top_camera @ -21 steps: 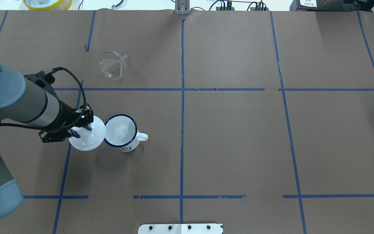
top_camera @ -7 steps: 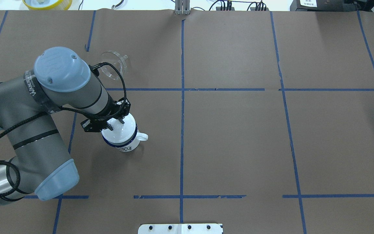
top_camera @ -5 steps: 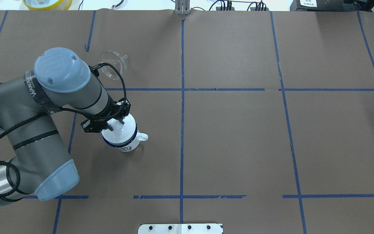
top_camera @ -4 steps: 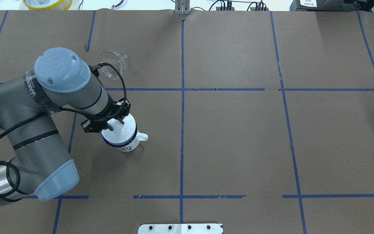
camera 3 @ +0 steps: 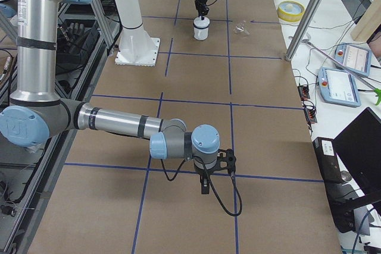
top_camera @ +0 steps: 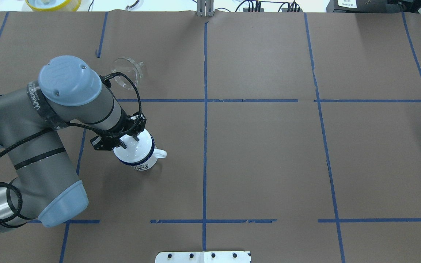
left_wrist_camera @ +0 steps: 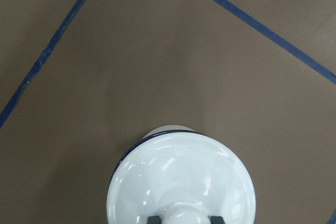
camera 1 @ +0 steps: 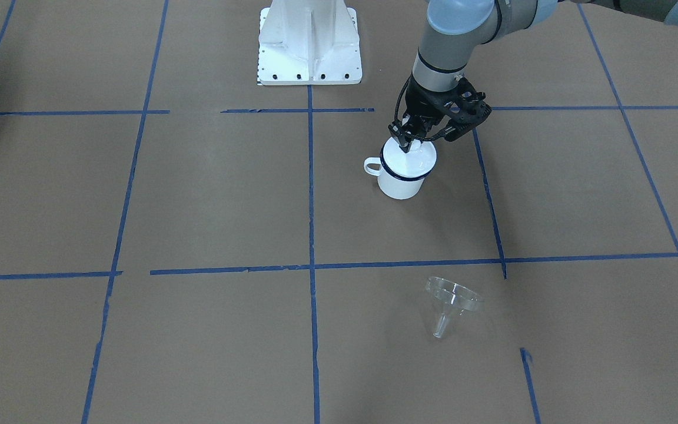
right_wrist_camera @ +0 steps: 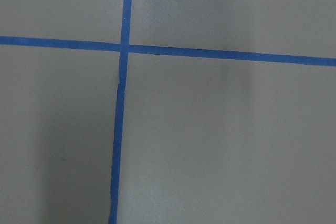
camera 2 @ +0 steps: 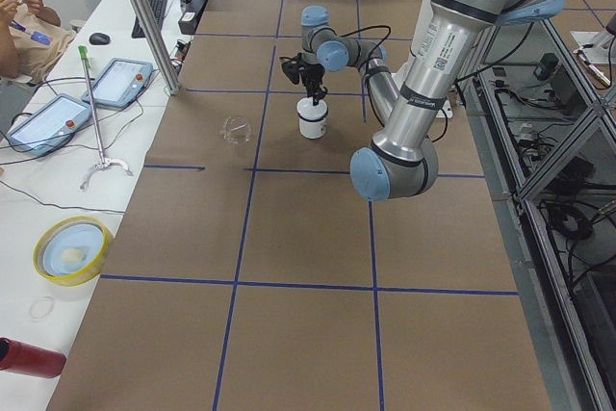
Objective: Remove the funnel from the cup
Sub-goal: 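Lower the white cap onto the mug and seat it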
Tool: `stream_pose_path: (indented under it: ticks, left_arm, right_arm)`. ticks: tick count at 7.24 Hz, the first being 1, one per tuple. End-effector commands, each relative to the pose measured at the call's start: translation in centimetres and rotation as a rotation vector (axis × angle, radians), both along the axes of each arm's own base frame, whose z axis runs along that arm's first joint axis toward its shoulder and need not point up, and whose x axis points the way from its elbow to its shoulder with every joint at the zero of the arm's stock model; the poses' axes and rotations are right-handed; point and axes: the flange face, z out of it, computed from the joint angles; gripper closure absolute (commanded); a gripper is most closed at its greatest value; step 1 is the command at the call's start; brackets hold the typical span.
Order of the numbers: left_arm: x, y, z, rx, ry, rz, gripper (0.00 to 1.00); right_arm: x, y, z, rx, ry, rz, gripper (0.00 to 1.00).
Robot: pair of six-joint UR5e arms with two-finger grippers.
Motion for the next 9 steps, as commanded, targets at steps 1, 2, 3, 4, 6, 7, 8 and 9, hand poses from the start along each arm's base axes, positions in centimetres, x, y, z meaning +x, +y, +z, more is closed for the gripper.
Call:
stream_pose_path:
  ticks: [1,2,3,4,6,7,8,9]
  left_arm:
    - [-0.09,0.21,0.54,-0.005,-0.005,0.001,1.0]
    - [-0.02,0.29,0.52,-0.005,-0.004,0.004,1.0]
    - [-0.1,0.34,0.28,0.0,0.006,0.002,1.0]
    - [-0.07,0.43,0.13,-0.001,0.009,0.001,1.0]
    - [0.11,0.41,0.31,-0.002,0.005,0.004,1.0]
    - [0.25,0.43,0.42,-0.003,0.003,0.006,1.0]
    - [0.24,0.54,0.29,0.0,0.007,0.008,1.0]
    - [0.24,0.54,0.29,-0.001,0.007,0.007,1.0]
  right_arm:
    - [-0.01,0.0,0.0,0.0,-0.001,0.0,0.0]
    - [0.0,0.0,0.01,0.0,0.0,0.0,0.0]
    - [-0.01,0.0,0.0,0.0,-0.001,0.0,0.0]
    - [0.0,0.0,0.01,0.0,0.0,0.0,0.0]
    - [-0.01,0.0,0.0,0.0,-0.001,0.0,0.0]
    - [-0.01,0.0,0.0,0.0,-0.001,0.0,0.0]
    - [0.0,0.0,0.01,0.0,0.0,0.0,0.0]
    - [-0.01,0.0,0.0,0.0,-0.001,0.0,0.0]
